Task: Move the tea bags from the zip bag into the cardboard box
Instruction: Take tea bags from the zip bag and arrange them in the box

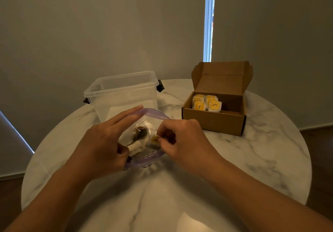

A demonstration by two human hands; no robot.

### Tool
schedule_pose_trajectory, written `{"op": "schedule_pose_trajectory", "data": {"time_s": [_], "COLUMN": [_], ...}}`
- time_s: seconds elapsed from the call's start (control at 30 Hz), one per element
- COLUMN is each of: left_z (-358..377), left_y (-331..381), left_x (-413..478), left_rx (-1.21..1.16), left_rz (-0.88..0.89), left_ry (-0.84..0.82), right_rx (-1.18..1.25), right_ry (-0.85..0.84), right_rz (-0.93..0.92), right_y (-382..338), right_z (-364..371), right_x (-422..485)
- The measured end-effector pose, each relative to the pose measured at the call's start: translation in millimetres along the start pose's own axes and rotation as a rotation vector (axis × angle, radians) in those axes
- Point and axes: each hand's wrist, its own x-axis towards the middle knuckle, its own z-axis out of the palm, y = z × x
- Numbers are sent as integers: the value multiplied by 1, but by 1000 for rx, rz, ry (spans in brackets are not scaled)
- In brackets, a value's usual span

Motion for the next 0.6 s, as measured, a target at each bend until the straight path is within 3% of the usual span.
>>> {"op": "schedule_pose_trajectory", "data": {"time_s": [0.37,0.5,0.6], "left_z": [6,10,11], "left_y": [14,14,17], "left_x": [-10,-9,-9], "left_rx": [-205,-202,-167], "left_rz": [55,63,48], "left_ry": [158,179,188], "right_rx": [277,485,549], "right_ry": [37,-87,-7], "right_rz": [75,101,100], "right_y": [2,2,15], "right_z": [-20,-60,-103], "right_x": [4,4,6]}}
